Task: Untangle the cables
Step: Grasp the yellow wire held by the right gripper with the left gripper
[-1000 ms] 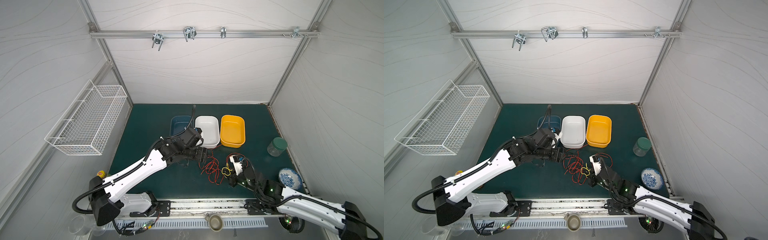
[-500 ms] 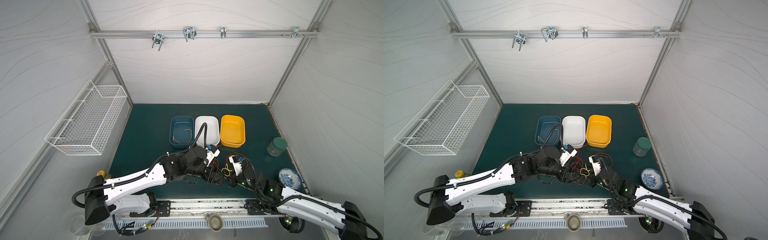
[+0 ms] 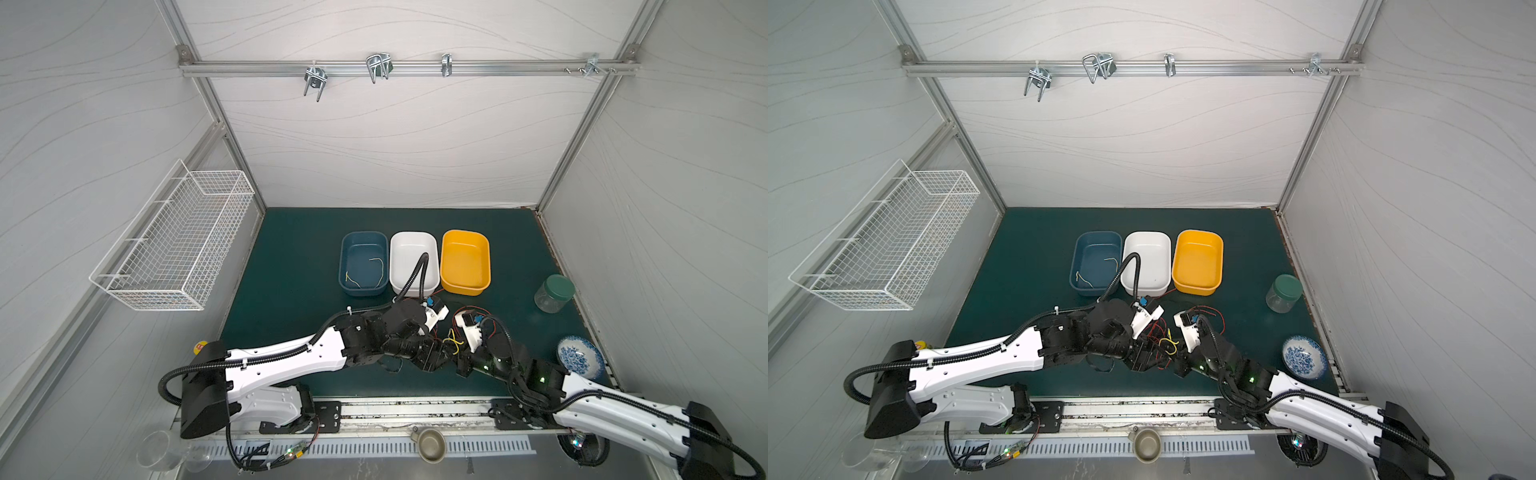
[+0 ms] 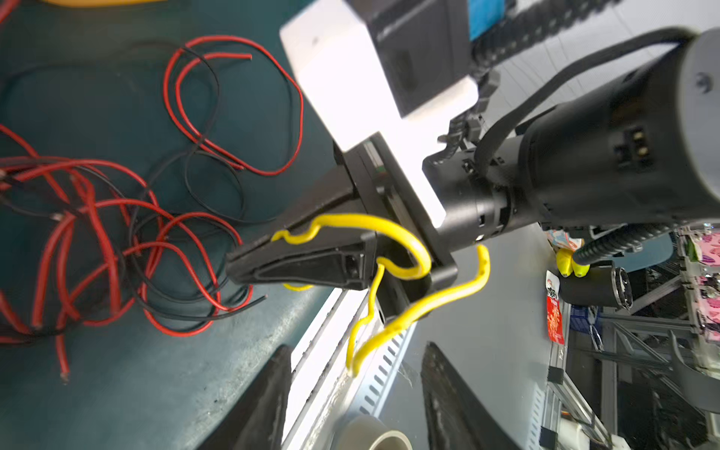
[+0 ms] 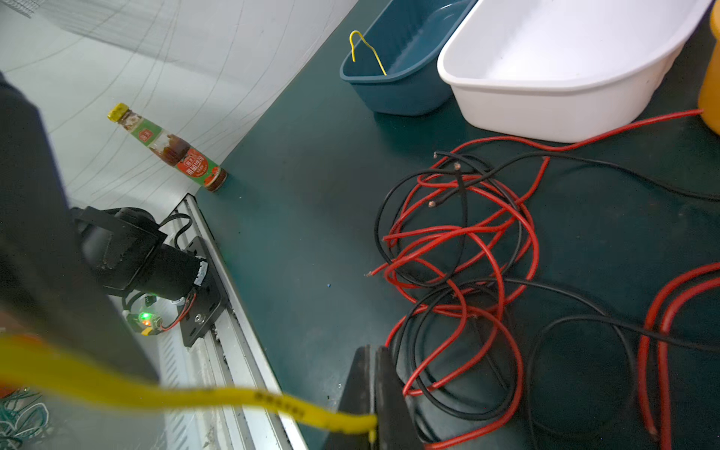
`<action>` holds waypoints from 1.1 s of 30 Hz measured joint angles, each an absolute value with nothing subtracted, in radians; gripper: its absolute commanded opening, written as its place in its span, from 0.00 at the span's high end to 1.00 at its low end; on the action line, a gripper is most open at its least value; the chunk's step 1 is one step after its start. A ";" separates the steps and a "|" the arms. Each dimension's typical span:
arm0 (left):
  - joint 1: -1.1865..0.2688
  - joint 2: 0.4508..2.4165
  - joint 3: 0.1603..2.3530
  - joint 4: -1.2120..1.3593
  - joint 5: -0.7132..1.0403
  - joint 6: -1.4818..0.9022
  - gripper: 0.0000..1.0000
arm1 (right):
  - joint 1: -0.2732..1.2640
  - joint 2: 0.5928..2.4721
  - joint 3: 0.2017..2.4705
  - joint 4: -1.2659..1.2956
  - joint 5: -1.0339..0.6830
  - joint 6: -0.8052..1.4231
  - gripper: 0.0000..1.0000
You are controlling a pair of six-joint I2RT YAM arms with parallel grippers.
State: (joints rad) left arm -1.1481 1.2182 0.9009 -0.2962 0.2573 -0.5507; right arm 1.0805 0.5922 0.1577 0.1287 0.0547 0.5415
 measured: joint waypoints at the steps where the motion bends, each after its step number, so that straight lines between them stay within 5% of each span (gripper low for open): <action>1: -1.148 1.216 0.901 -0.287 0.257 -0.552 0.48 | 1.081 0.593 0.158 0.134 0.046 0.542 1.00; 17: -1.148 1.204 0.901 -0.257 0.233 -0.523 1.00 | 1.081 0.624 0.158 0.182 -0.002 0.542 1.00; 33: -1.150 0.973 0.908 -0.405 0.050 -0.536 1.00 | 1.081 0.633 0.158 0.212 0.045 0.558 1.00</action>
State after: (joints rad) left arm -1.1503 0.9726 0.9085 -0.4046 0.0502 -0.5362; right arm 1.0809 0.6327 0.1577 0.2123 0.0448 0.5583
